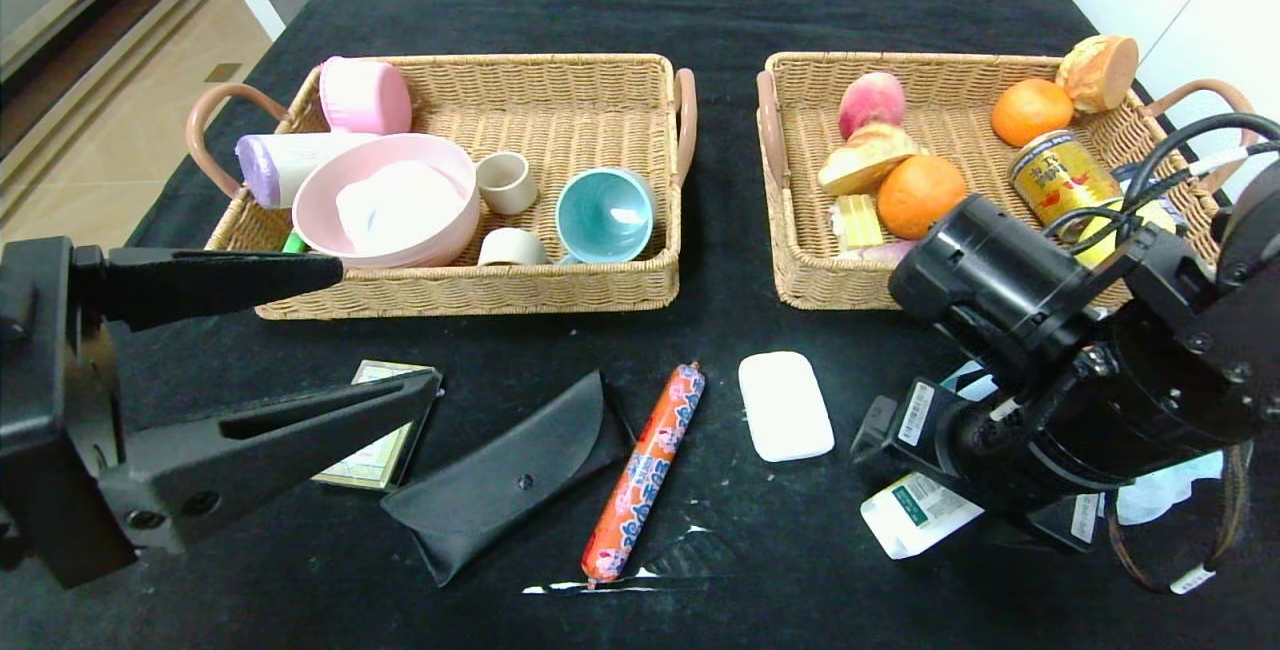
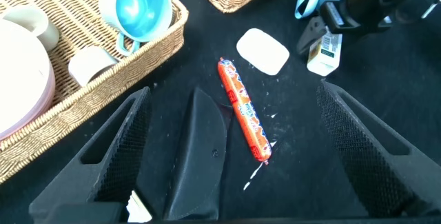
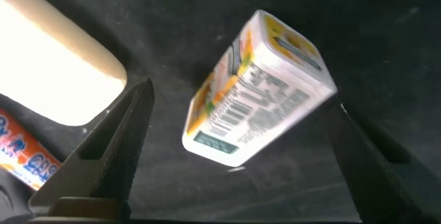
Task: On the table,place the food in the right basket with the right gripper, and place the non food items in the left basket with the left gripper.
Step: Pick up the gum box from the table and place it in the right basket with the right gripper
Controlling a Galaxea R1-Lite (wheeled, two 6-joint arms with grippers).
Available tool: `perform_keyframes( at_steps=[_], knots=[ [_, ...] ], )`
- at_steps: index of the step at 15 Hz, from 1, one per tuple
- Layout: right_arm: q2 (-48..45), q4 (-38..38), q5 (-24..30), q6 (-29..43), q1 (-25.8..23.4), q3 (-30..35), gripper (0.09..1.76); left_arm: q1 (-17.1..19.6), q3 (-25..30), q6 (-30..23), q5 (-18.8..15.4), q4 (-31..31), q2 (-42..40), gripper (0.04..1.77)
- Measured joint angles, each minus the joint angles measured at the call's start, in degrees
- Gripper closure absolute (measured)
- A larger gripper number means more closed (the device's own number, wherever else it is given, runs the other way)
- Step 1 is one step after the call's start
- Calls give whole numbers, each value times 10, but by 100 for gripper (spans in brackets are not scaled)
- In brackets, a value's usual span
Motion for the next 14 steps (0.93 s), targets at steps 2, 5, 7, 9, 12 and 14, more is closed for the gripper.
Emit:
perform_keyframes(
  at_steps=[2,5,7,9,12,14],
  knots=[
    [8,-1,0,-1,0,1,14,0,0,0,0,0,0,9],
    [17,-1,-1,-1,0,1,14,0,0,0,0,0,-1,9],
    [19,-1,-2,-1,0,1,14,0,0,0,0,0,-1,9],
    [21,0,-2,-1,0,1,14,0,0,0,0,0,-1,9],
    [23,0,-2,-1,0,4,47,0,0,0,0,0,-1,9],
    [23,-2,-2,-1,1,6,77,0,0,0,0,0,-2,9]
  ],
)
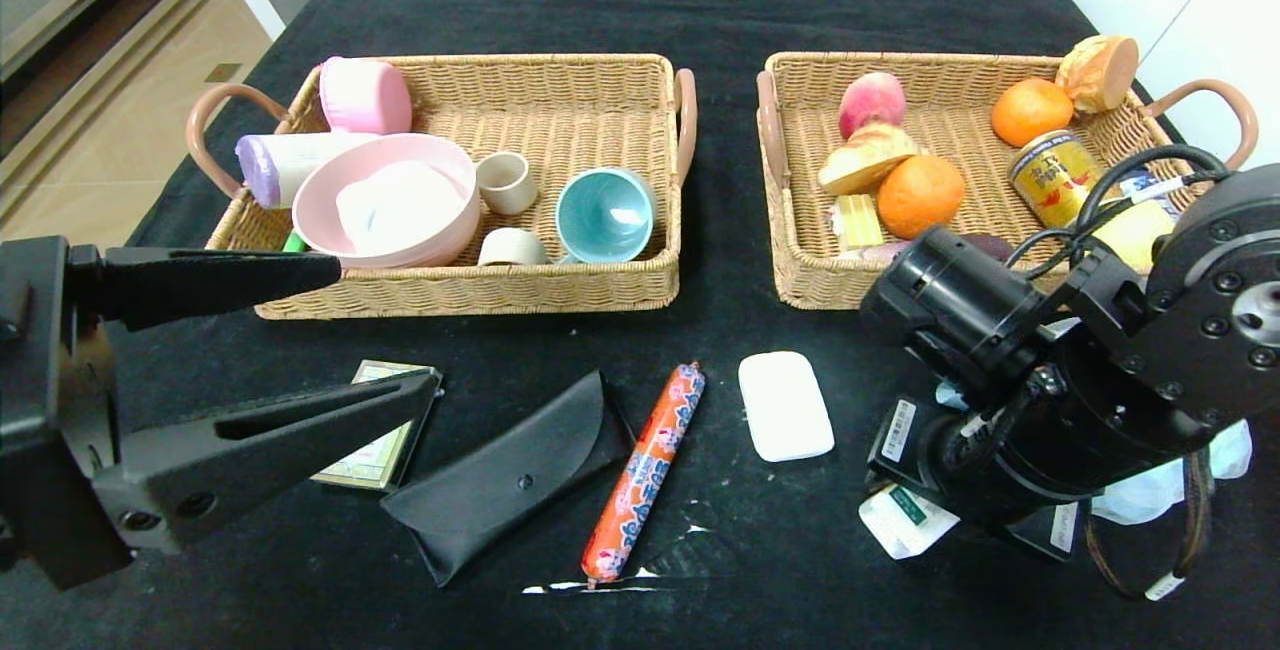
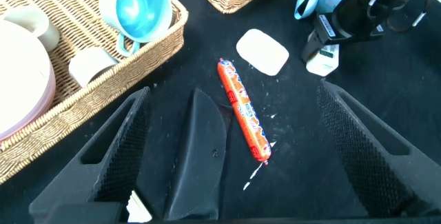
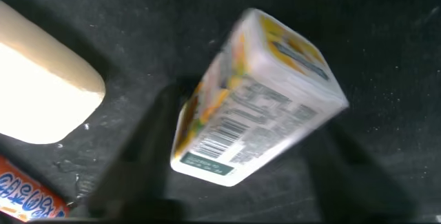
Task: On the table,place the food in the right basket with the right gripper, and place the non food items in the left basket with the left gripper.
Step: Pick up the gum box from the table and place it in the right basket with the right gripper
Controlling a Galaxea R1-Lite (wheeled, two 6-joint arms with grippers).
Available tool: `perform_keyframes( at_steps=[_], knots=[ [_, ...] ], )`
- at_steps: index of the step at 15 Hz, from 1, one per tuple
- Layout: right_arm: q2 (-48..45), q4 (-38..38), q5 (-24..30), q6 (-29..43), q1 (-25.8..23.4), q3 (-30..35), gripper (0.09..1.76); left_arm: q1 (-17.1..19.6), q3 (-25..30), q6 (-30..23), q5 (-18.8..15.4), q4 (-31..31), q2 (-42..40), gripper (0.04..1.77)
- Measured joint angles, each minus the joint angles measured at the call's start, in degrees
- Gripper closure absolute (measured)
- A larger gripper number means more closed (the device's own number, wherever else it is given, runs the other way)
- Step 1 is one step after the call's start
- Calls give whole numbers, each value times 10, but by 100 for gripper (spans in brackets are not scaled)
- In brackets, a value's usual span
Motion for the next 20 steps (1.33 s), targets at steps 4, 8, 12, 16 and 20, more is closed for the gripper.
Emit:
perform_keyframes(
  at_steps=[4,8,12,16,20],
  knots=[
    [0,-2,1,-1,2,5,104,0,0,0,0,-1,0,9],
    [-1,-2,1,-1,4,6,104,0,0,0,0,-1,-2,9],
    [-1,-3,2,-2,4,8,104,1,0,0,0,-1,-2,9],
    [-4,-2,2,-6,3,8,104,1,0,0,0,-1,-2,9],
    [-21,-15,2,-44,3,7,104,0,-1,0,0,-1,-2,9]
  ],
)
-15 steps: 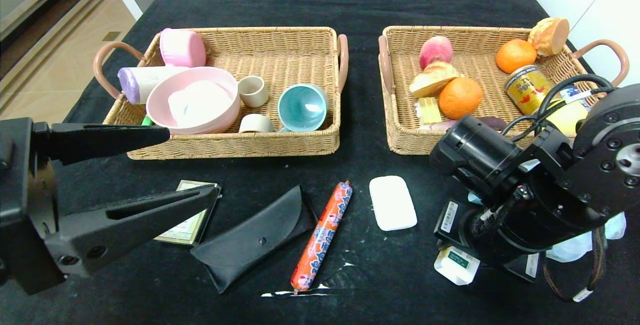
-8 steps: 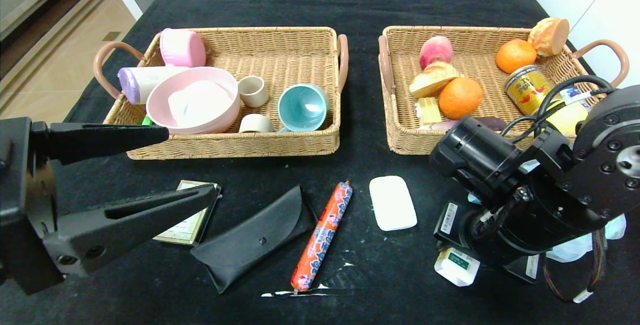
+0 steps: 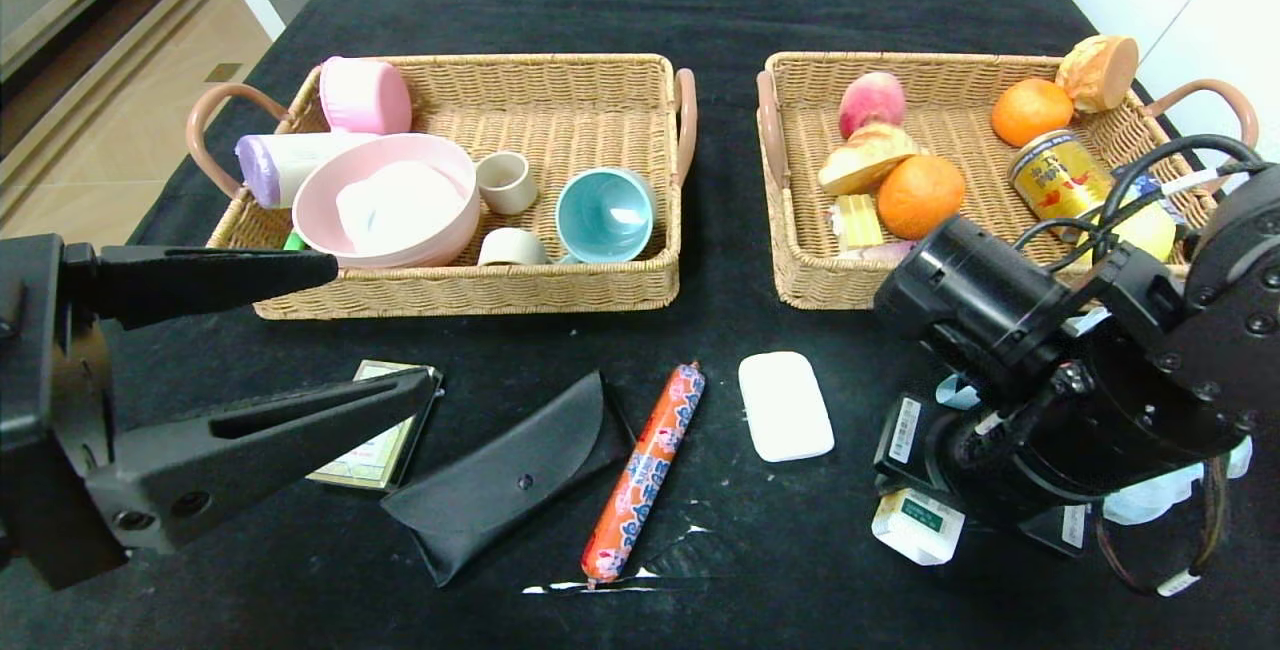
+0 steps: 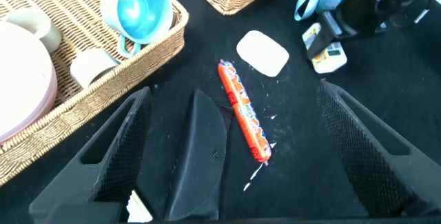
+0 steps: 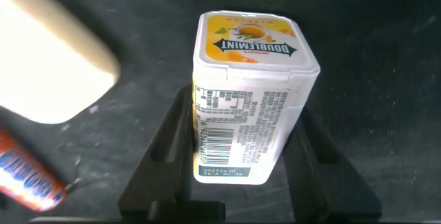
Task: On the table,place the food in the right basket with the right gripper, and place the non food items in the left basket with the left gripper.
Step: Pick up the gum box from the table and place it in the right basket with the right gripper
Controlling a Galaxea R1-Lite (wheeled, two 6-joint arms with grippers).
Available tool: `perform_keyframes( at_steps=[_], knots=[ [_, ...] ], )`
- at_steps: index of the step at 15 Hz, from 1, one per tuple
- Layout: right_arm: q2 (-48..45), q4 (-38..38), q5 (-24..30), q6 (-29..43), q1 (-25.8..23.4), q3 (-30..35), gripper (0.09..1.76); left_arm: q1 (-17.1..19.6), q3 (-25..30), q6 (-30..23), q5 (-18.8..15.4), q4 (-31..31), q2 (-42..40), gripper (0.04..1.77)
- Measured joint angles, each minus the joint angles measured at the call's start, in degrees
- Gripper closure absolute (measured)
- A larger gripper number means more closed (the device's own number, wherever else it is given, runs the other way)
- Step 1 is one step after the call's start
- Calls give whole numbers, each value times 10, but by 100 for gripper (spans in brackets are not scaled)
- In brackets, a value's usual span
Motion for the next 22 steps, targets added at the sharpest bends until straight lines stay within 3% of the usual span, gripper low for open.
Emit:
perform_keyframes(
  at_steps=[14,18,22],
  knots=[
    [-102,-92,24,-213,-25,-19,104,1,1,0,0,0,-2,9],
    [-103,-93,20,-306,-70,-44,104,1,0,0,0,0,-3,9],
    [-87,-93,20,-364,-117,-116,104,0,0,0,-1,0,-2,9]
  ],
)
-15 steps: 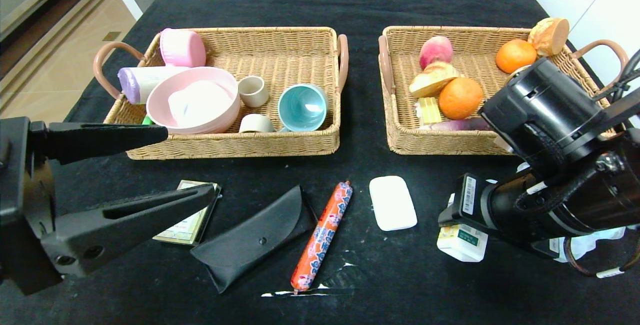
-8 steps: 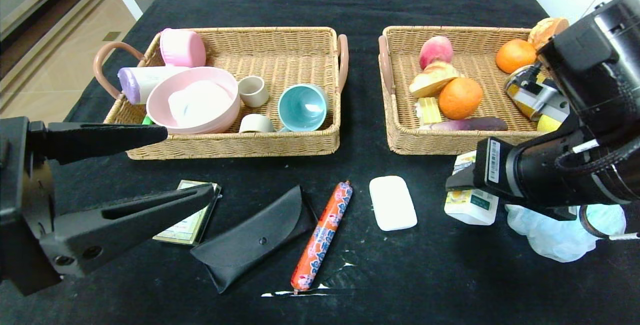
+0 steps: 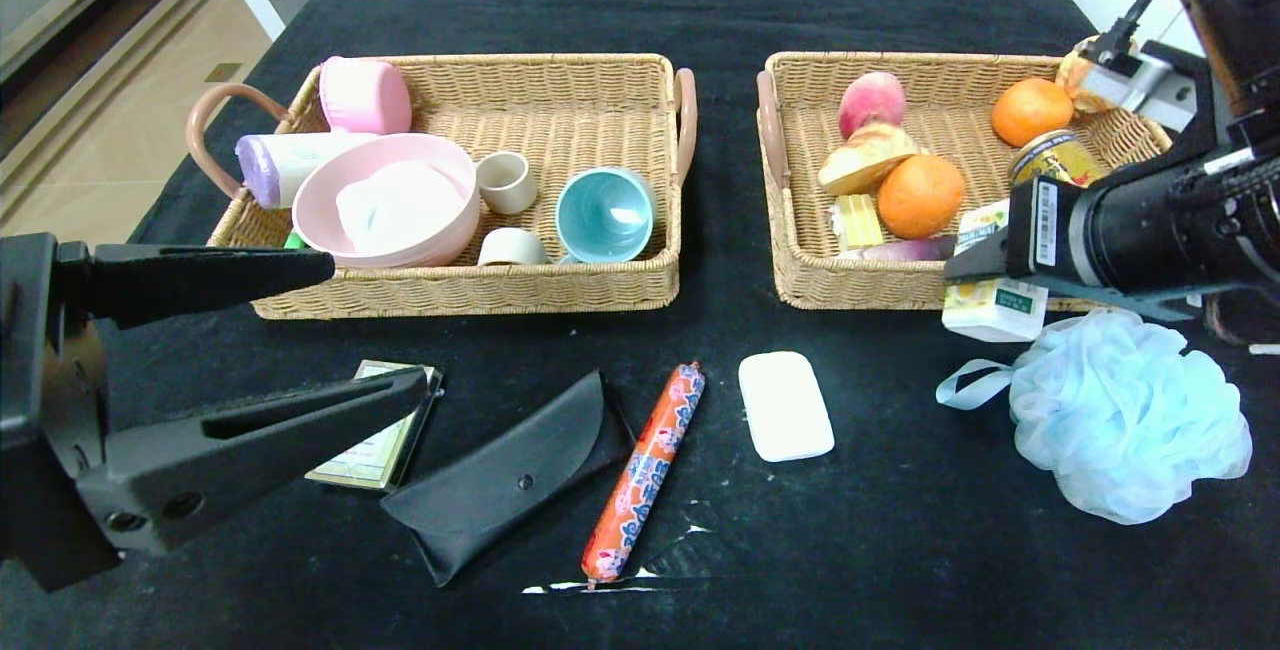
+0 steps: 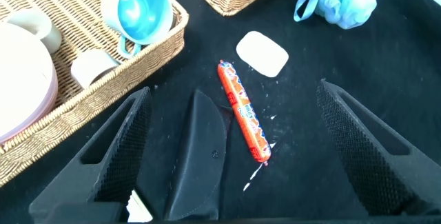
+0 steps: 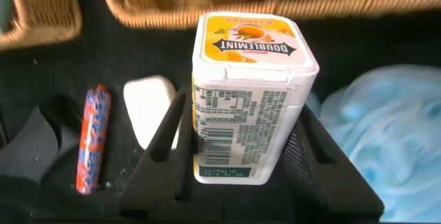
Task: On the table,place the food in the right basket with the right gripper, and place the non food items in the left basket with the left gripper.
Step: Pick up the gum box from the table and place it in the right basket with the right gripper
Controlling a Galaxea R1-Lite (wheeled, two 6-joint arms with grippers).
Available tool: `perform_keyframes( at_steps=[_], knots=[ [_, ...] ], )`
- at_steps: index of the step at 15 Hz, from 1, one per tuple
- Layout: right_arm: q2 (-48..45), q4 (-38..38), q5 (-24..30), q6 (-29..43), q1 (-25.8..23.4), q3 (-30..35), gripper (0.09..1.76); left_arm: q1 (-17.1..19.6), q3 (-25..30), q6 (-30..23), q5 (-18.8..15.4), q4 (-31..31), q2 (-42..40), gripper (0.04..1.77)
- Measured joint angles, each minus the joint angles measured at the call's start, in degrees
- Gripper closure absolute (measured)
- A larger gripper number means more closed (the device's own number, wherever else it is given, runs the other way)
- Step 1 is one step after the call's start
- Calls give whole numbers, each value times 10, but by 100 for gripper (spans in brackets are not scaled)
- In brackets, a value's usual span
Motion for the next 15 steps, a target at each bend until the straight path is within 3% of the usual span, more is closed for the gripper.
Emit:
perform_keyframes(
  at_steps=[8,15],
  knots=[
    [47,-17,2,-94,-69,-150,104,0,-1,0,0,-1,0,9],
    [81,-100,2,-148,-107,-164,104,0,-1,0,-1,-1,-1,9]
  ],
)
